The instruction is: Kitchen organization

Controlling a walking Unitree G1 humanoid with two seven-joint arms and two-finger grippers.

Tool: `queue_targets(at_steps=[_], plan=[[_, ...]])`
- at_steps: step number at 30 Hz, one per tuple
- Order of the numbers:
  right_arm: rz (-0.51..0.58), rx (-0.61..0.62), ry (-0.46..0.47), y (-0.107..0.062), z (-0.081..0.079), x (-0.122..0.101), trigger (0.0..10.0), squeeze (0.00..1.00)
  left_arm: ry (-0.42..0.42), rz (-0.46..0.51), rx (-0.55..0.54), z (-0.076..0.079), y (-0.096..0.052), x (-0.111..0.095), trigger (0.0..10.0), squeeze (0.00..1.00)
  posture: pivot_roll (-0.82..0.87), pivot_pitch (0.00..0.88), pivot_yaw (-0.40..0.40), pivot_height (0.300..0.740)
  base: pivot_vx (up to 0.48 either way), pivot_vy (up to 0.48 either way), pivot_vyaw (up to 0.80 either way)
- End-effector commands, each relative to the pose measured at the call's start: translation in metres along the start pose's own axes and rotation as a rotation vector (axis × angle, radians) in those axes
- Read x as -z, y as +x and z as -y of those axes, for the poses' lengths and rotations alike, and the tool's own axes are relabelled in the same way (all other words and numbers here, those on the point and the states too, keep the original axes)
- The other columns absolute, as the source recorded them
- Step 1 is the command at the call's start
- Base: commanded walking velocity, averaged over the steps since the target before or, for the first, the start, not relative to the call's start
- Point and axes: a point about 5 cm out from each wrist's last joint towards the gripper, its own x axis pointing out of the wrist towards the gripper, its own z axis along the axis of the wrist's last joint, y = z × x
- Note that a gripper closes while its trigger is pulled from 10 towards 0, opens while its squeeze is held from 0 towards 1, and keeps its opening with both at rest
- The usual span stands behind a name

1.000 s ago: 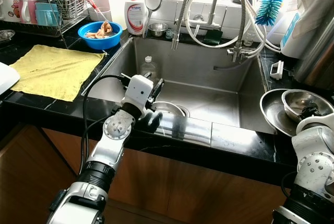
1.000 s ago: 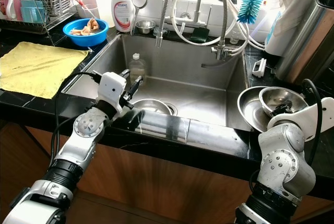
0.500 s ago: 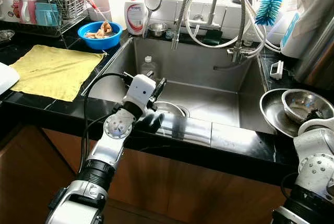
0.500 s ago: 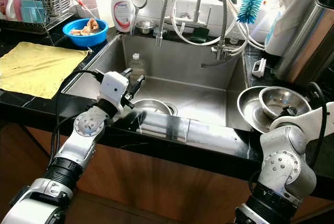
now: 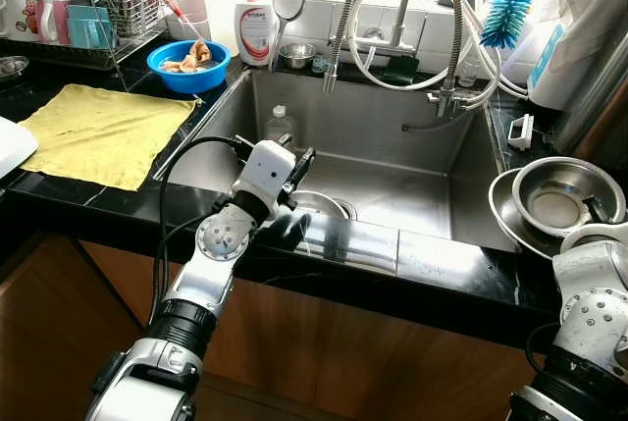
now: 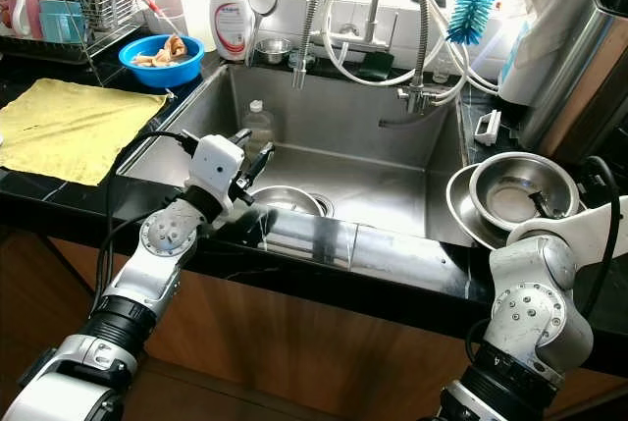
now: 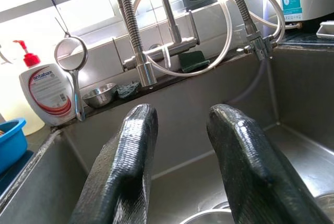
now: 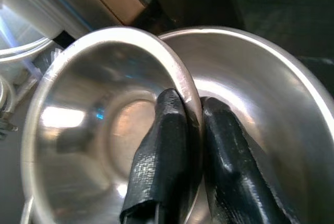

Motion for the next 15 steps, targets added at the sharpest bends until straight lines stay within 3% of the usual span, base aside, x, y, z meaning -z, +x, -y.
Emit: queue_targets(at_steps=[1, 6, 7, 8, 9, 13, 15], plan=[[0.007, 0.028, -0.002, 0.001, 0.004, -0.001, 0.0, 0.00, 0.022, 0.021, 0.023, 0.002, 0.005, -0.005, 10.0, 0.00, 0.06, 0.000, -0.035, 0.740, 0.000, 0.000, 0.00], [0.106, 0.028, -0.037, -0.001, 0.001, -0.013, 0.0, 0.00, 0.011, 0.026, 0.005, 0.000, 0.006, -0.007, 10.0, 0.00, 0.06, 0.000, -0.034, 0.740, 0.000, 0.000, 0.00], [0.174, 0.014, -0.063, -0.003, -0.002, -0.022, 2.1, 0.00, -0.010, 0.027, -0.014, -0.001, 0.007, -0.007, 10.0, 0.00, 0.06, 0.000, -0.035, 0.740, 0.000, 0.000, 0.00], [0.174, 0.014, -0.063, -0.003, -0.002, -0.022, 2.1, 0.00, -0.010, 0.027, -0.014, -0.001, 0.007, -0.007, 10.0, 0.00, 0.06, 0.000, -0.035, 0.740, 0.000, 0.000, 0.00], [0.220, -0.005, -0.100, -0.005, -0.006, -0.028, 10.0, 0.00, -0.019, 0.029, -0.022, -0.001, 0.007, -0.008, 10.0, 0.00, 0.06, 0.000, -0.034, 0.740, 0.000, 0.000, 0.00], [0.278, -0.045, -0.145, -0.008, -0.012, -0.034, 10.0, 0.00, -0.026, 0.037, -0.028, -0.001, 0.008, -0.010, 10.0, 0.00, 0.06, 0.000, -0.036, 0.740, 0.000, 0.000, 0.00], [0.337, -0.105, -0.211, -0.014, -0.020, -0.038, 10.0, 0.00, -0.030, 0.043, -0.036, -0.002, 0.008, -0.012, 10.0, 0.00, 0.06, 0.000, -0.042, 0.740, 0.000, 0.000, 0.00]])
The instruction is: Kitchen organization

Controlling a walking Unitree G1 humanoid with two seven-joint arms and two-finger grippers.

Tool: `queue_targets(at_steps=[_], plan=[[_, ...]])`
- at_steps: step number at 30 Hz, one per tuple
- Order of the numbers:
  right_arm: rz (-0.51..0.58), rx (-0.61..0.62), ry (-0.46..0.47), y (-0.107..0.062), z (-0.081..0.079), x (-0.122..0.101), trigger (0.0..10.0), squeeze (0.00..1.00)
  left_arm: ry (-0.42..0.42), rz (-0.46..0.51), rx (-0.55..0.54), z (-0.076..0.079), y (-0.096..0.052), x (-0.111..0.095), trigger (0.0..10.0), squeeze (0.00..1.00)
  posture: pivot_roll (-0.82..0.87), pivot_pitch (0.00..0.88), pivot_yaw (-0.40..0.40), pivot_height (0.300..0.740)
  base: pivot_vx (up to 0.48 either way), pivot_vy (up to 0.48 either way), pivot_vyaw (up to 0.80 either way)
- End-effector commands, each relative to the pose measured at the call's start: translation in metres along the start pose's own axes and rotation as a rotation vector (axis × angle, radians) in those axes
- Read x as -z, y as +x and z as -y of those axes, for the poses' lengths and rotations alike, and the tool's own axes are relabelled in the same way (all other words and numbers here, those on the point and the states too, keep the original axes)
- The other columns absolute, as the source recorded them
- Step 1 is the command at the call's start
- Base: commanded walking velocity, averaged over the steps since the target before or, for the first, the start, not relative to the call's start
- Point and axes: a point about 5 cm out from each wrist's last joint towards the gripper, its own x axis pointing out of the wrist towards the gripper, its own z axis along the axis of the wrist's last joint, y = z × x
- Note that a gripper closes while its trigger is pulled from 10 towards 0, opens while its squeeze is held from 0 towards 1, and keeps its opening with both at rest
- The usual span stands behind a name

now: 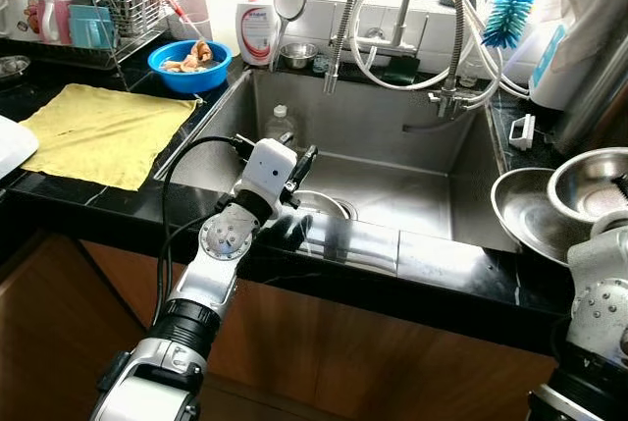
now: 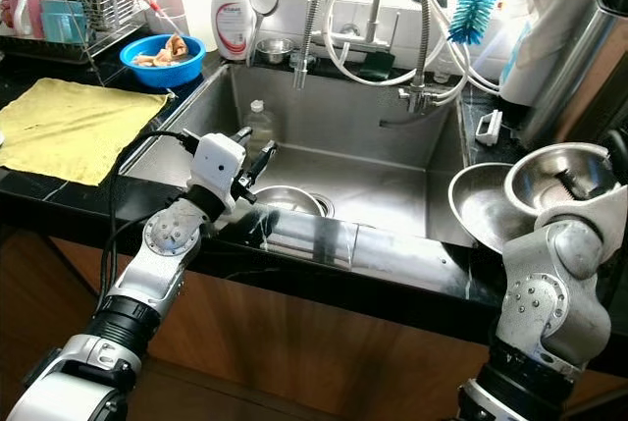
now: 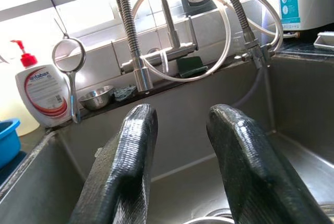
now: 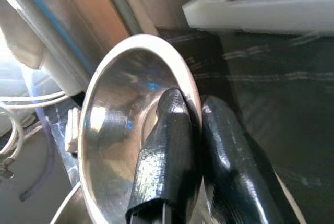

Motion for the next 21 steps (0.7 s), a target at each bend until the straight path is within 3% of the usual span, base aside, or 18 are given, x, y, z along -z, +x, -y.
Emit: queue_targets(at_steps=[1, 3, 9, 15, 16, 21], plan=[[0.086, -0.086, -0.031, -0.008, -0.011, -0.011, 10.0, 0.00, -0.005, 0.033, -0.025, -0.006, 0.006, -0.010, 10.0, 0.00, 0.06, 0.000, -0.042, 0.740, 0.000, 0.000, 0.00], [0.099, -0.141, -0.032, -0.011, -0.017, -0.011, 10.0, 0.00, -0.022, 0.033, -0.041, -0.008, 0.006, -0.010, 10.0, 0.00, 0.06, 0.000, -0.042, 0.740, 0.000, 0.000, 0.00], [0.085, -0.565, 0.073, -0.030, -0.050, -0.006, 10.0, 0.00, -0.098, 0.033, -0.082, -0.011, 0.008, -0.012, 10.0, 0.00, 0.06, 0.000, -0.046, 0.740, 0.000, 0.000, 0.00], [0.069, -0.754, 0.117, -0.040, -0.055, 0.004, 10.0, 0.00, -0.151, 0.025, -0.095, -0.013, 0.007, -0.011, 10.0, 0.00, 0.06, 0.000, -0.049, 0.740, 0.000, 0.000, 0.00], [0.038, -0.857, 0.117, -0.046, -0.055, 0.013, 10.0, 0.00, -0.189, 0.028, -0.100, -0.017, 0.006, -0.012, 10.0, 0.00, 0.06, 0.000, -0.047, 0.740, 0.000, 0.000, 0.00], [0.016, -1.033, 0.048, -0.062, -0.046, 0.029, 10.0, 0.00, -0.220, 0.037, -0.100, -0.024, 0.006, -0.014, 10.0, 0.00, 0.06, 0.000, -0.047, 0.740, 0.000, 0.000, 0.00]])
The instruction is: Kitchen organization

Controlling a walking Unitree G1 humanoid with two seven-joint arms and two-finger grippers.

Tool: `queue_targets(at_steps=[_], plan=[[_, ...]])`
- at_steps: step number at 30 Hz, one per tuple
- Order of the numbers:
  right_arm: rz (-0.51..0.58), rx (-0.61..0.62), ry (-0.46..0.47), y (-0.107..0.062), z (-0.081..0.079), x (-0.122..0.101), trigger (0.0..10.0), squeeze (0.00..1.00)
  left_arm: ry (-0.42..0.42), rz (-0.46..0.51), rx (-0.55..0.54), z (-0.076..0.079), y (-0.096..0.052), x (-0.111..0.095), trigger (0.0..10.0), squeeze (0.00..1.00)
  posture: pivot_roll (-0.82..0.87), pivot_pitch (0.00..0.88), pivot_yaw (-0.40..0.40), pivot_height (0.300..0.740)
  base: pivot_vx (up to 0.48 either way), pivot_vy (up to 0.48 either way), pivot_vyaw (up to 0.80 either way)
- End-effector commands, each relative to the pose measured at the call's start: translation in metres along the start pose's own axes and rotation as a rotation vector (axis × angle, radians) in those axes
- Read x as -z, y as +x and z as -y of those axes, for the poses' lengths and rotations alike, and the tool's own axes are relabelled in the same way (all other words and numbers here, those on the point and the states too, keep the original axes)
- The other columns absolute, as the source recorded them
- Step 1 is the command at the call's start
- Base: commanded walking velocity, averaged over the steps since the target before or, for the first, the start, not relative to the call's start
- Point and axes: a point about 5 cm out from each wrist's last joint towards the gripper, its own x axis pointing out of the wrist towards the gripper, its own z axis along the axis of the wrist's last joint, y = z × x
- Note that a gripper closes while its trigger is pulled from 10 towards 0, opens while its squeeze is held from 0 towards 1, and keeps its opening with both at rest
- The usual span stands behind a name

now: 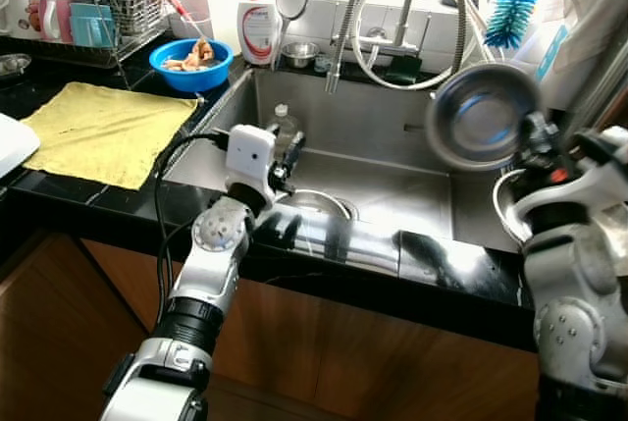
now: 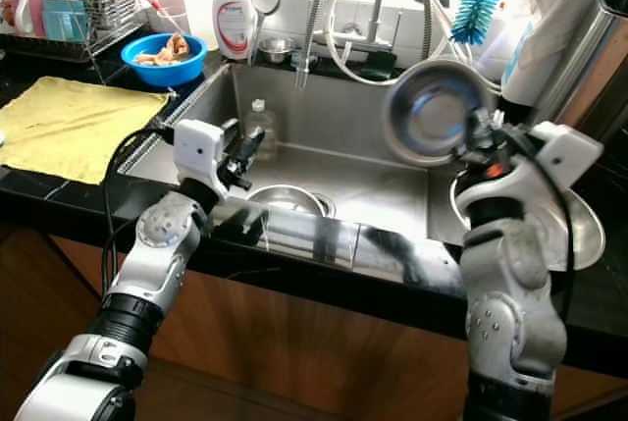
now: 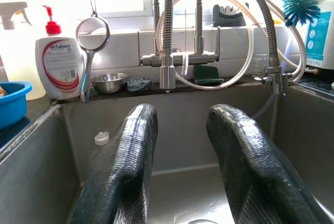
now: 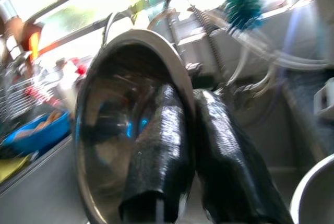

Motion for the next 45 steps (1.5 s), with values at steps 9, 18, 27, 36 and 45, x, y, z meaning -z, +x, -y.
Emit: queue_targets(at_steps=[9, 18, 27, 36, 45], plan=[[0.033, -0.175, -0.031, -0.018, 0.004, -0.006, 10.0, 0.00, -0.042, 0.035, 0.042, 0.001, 0.007, -0.014, 10.0, 0.00, 0.06, 0.000, -0.042, 0.740, 0.000, 0.000, 0.00], [-0.025, -0.267, -0.049, -0.021, 0.002, 0.007, 10.0, 0.00, -0.258, 0.025, 0.137, 0.009, 0.009, -0.019, 10.0, 0.00, 0.07, 0.000, -0.047, 0.740, 0.000, 0.000, 0.00], [-0.023, -0.234, -0.051, -0.019, 0.001, 0.012, 10.0, 0.00, -0.514, 0.064, 0.227, 0.011, 0.008, -0.033, 10.0, 0.00, 0.07, 0.000, -0.048, 0.740, 0.000, 0.000, 0.00], [-0.031, -0.213, -0.044, -0.017, 0.001, 0.017, 10.0, 0.00, -0.585, 0.039, 0.429, 0.031, 0.000, -0.040, 10.0, 1.00, 0.07, 0.000, -0.049, 0.740, 0.000, 0.000, 0.00], [-0.028, -0.211, -0.031, -0.014, 0.000, 0.017, 10.0, 0.00, -0.433, -0.037, 0.484, 0.043, -0.004, -0.033, 10.0, 0.00, 0.07, 0.000, -0.049, 0.740, 0.000, 0.000, 0.00]])
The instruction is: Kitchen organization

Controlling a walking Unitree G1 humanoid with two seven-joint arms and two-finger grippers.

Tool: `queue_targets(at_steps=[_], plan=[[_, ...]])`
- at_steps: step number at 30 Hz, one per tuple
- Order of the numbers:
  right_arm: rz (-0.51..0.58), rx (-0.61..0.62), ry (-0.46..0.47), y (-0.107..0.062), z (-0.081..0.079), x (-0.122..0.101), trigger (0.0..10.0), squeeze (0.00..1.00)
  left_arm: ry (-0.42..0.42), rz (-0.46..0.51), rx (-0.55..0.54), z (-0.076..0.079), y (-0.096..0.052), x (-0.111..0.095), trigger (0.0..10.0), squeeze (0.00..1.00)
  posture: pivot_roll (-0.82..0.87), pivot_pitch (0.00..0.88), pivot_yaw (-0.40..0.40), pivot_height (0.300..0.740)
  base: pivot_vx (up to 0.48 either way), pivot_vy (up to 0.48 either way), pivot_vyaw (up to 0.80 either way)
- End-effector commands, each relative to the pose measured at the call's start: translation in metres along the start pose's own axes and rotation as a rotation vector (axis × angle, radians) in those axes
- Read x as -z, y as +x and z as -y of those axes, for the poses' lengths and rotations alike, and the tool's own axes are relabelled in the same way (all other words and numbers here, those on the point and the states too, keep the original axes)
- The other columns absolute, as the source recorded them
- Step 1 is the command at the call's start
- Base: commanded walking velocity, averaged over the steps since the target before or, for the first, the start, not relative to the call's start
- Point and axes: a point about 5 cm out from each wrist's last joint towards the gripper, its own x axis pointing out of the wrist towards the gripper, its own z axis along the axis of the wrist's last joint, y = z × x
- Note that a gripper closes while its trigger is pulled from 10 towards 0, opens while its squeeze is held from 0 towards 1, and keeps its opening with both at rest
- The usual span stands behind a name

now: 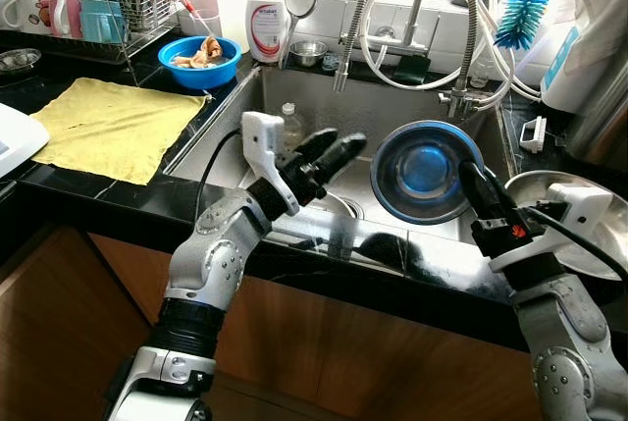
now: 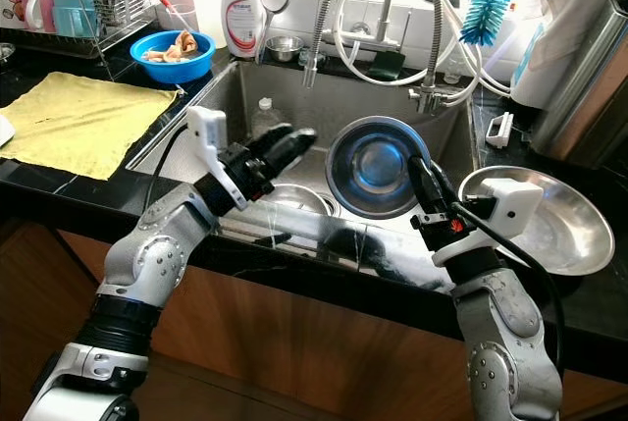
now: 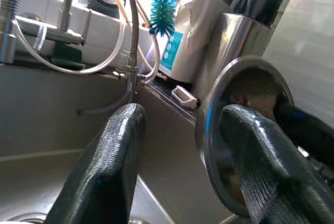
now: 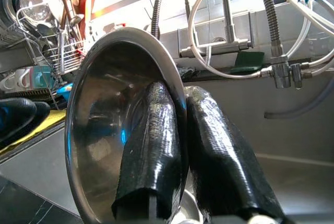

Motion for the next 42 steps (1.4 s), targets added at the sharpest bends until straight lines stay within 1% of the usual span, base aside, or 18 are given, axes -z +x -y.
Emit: queue_targets(at_steps=[1, 2, 3, 5, 12, 16, 21, 27, 30, 31, 32, 33, 34, 35, 36, 39, 42], plan=[[0.016, -0.011, 0.002, 0.004, -0.002, -0.002, 10.0, 0.00, 0.044, 0.000, 0.039, 0.007, 0.002, -0.004, 10.0, 0.00, 0.07, 0.000, -0.049, 0.740, 0.000, 0.000, 0.00], [0.016, -0.011, 0.002, 0.004, -0.002, -0.002, 10.0, 0.00, 0.044, 0.000, 0.039, 0.007, 0.002, -0.004, 10.0, 0.00, 0.07, 0.000, -0.049, 0.740, 0.000, 0.000, 0.00], [0.018, -0.015, 0.004, 0.005, -0.002, -0.002, 10.0, 0.00, 0.077, -0.028, 0.062, 0.011, 0.002, -0.001, 10.0, 0.00, 0.07, 0.000, -0.050, 0.740, 0.000, 0.000, 0.00], [0.018, -0.024, 0.010, 0.006, -0.005, -0.002, 10.0, 0.00, 0.108, -0.052, 0.081, 0.015, 0.002, 0.002, 10.0, 0.00, 0.07, 0.000, -0.048, 0.740, 0.000, 0.000, 0.00], [-0.005, -0.062, 0.017, 0.007, -0.010, 0.003, 10.0, 0.00, 0.140, -0.080, 0.128, 0.022, 0.003, 0.006, 10.0, 0.00, 0.07, 0.000, -0.046, 0.740, 0.000, 0.000, 0.00], [-0.011, -0.101, 0.025, 0.009, -0.017, 0.004, 10.0, 0.00, 0.170, -0.087, 0.121, 0.023, 0.004, 0.008, 10.0, 0.00, 0.07, 0.000, -0.044, 0.740, 0.000, 0.000, 0.00], [-0.010, -0.124, 0.031, 0.010, -0.021, 0.004, 10.0, 0.00, 0.187, -0.091, 0.119, 0.024, 0.005, 0.009, 10.0, 0.00, 0.07, 0.000, -0.044, 0.740, 0.000, 0.000, 0.00], [-0.010, -0.128, 0.032, 0.010, -0.022, 0.004, 10.0, 0.00, 0.246, -0.075, 0.042, 0.018, 0.009, 0.006, 10.0, 0.00, 0.07, 0.000, -0.043, 0.740, 0.000, 0.000, 0.00], [-0.010, -0.129, 0.031, 0.010, -0.022, 0.004, 10.0, 0.00, 0.269, -0.075, 0.023, 0.015, 0.010, 0.006, 10.0, 0.00, 0.07, 0.000, -0.043, 0.740, 0.000, 0.000, 0.00], [-0.011, -0.130, 0.030, 0.011, -0.022, 0.004, 10.0, 0.00, 0.298, -0.078, 0.014, 0.014, 0.010, 0.006, 10.0, 0.00, 0.07, 0.000, -0.044, 0.740, 0.000, 0.000, 0.00], [-0.011, -0.130, 0.030, 0.011, -0.022, 0.004, 10.0, 0.00, 0.298, -0.078, 0.014, 0.014, 0.010, 0.006, 10.0, 0.00, 0.07, 0.000, -0.044, 0.740, 0.000, 0.000, 0.00], [-0.012, -0.128, 0.031, 0.011, -0.022, 0.004, 10.0, 0.00, 0.302, -0.077, 0.010, 0.014, 0.010, 0.006, 7.1, 0.00, 0.07, 0.000, -0.045, 0.740, 0.000, 0.000, 0.00], [-0.014, -0.126, 0.031, 0.010, -0.022, 0.004, 10.0, 0.00, 0.303, -0.075, 0.003, 0.014, 0.009, 0.006, 3.3, 0.00, 0.07, 0.000, -0.044, 0.740, 0.000, 0.000, 0.00], [-0.016, -0.123, 0.031, 0.010, -0.021, 0.005, 10.0, 0.00, 0.303, -0.074, -0.004, 0.013, 0.009, 0.007, 1.2, 0.00, 0.07, 0.000, -0.044, 0.740, 0.000, 0.000, 0.00], [-0.017, -0.121, 0.029, 0.010, -0.021, 0.005, 10.0, 0.00, 0.302, -0.074, -0.005, 0.013, 0.009, 0.007, 0.0, 0.00, 0.07, 0.000, -0.044, 0.740, 0.000, 0.000, 0.00], [-0.028, -0.100, 0.004, 0.010, -0.019, 0.006, 10.0, 0.00, 0.299, -0.079, 0.000, 0.013, 0.008, 0.009, 0.0, 0.00, 0.07, 0.000, -0.045, 0.740, 0.000, 0.000, 0.00], [-0.024, -0.100, 0.009, 0.009, -0.020, 0.005, 10.0, 0.00, 0.297, -0.081, 0.001, 0.013, 0.008, 0.010, 0.0, 0.00, 0.06, 0.000, -0.042, 0.740, 0.000, 0.000, 0.00]])
